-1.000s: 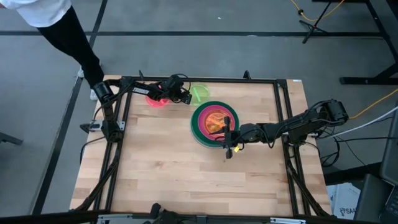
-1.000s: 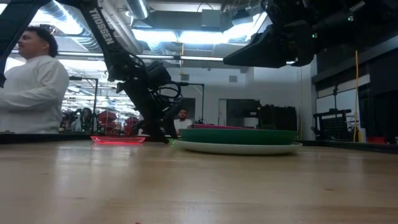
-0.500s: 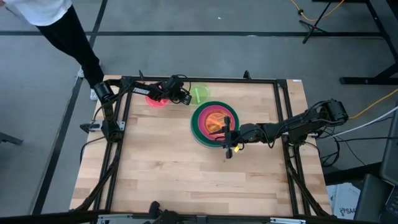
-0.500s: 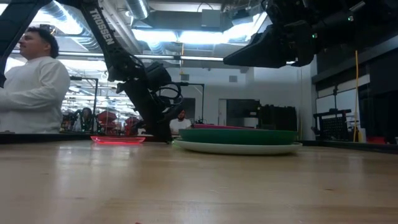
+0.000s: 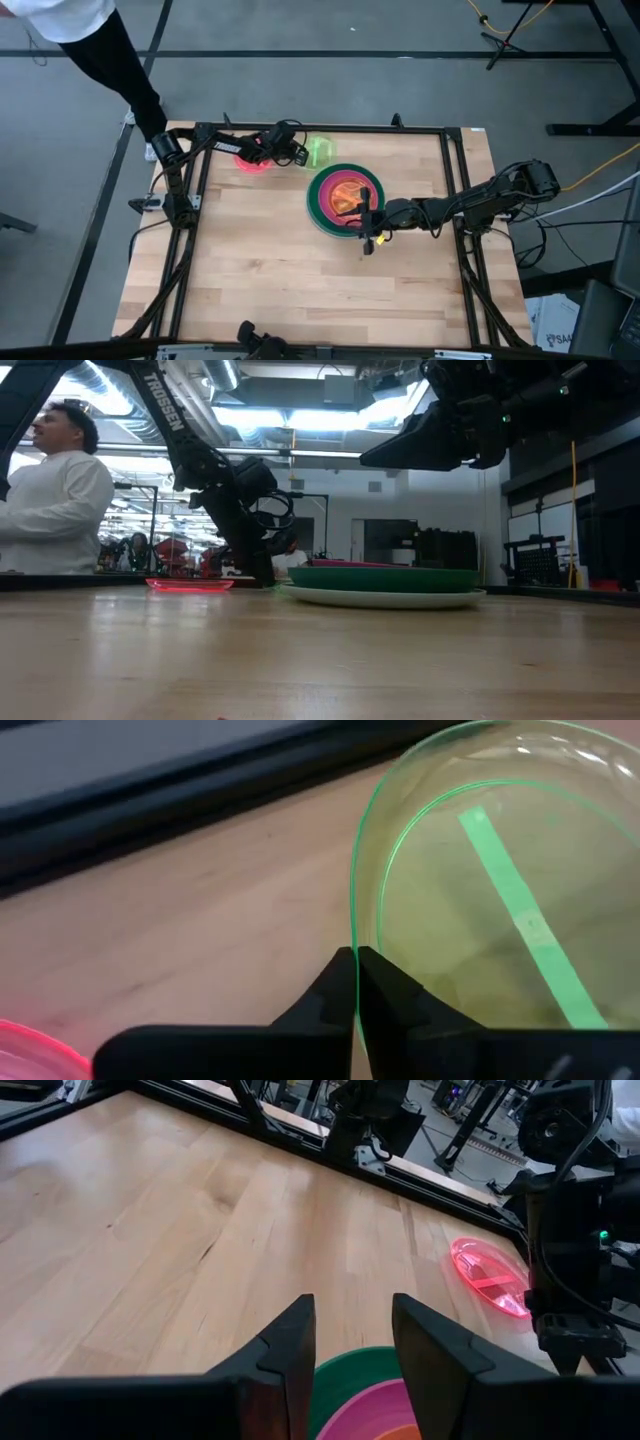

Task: Stack plastic plates
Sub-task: Stack the light green plate on the orange plate

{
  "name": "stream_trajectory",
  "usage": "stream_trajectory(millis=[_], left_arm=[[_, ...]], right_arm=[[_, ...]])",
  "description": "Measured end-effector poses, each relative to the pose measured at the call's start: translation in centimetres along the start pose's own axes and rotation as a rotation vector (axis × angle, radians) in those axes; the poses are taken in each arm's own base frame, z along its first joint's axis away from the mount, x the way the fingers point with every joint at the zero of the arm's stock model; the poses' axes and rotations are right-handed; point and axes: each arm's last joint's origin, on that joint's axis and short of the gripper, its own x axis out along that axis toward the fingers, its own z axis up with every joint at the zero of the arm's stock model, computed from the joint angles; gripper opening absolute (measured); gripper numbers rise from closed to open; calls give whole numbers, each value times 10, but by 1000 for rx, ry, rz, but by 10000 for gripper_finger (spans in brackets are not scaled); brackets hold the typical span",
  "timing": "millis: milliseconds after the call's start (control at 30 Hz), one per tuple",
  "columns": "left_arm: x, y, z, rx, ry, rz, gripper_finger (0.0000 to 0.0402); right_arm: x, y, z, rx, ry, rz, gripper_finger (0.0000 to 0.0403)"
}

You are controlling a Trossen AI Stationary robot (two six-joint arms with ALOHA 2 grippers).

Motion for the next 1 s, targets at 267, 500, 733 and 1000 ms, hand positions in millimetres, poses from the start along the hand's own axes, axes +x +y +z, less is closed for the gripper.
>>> stream_trajectory(millis=[267, 500, 733, 1000], left_arm=[[-3, -1, 2, 32, -20, 26, 3], [-22, -5, 17, 73, -99, 35, 4], [-49, -11, 33, 91, -192, 19, 4], [-69, -16, 43, 96, -252, -11, 4]], right_arm=[[0, 0, -1, -2, 14, 5, 129], [0, 1, -3, -5, 29, 10, 129], [0, 1, -3, -5, 28, 9, 129], [0, 1, -3, -5, 29, 9, 129]])
